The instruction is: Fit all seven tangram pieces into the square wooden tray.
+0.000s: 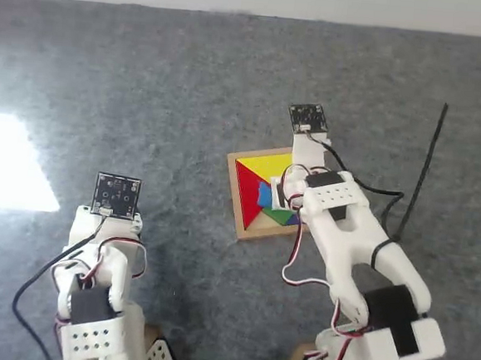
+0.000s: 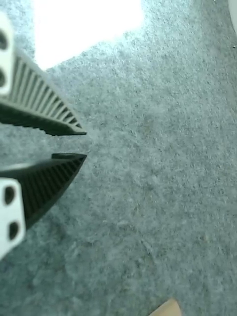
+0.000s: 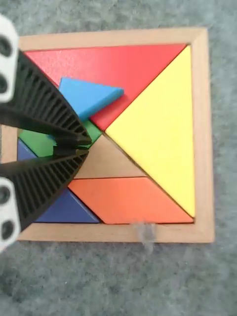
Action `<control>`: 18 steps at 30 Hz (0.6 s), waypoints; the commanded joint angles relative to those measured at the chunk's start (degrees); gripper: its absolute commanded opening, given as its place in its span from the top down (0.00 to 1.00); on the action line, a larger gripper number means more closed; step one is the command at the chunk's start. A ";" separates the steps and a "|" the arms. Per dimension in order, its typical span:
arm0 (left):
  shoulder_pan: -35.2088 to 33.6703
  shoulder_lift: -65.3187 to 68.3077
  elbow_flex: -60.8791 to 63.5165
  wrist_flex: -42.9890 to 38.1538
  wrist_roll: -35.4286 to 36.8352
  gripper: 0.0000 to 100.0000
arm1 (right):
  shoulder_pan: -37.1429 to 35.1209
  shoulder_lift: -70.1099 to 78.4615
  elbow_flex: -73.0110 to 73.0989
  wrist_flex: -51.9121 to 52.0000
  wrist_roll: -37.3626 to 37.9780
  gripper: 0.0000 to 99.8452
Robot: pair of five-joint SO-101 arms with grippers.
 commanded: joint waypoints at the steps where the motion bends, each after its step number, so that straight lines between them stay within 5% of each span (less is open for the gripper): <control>1: 0.26 -0.44 -0.40 -1.41 -0.53 0.94 | -0.57 0.48 -0.70 -0.40 -0.35 0.99; 18: 0.26 -0.44 -0.40 -1.41 -0.53 0.94 | -9.36 -4.97 -0.35 7.87 -0.53 0.99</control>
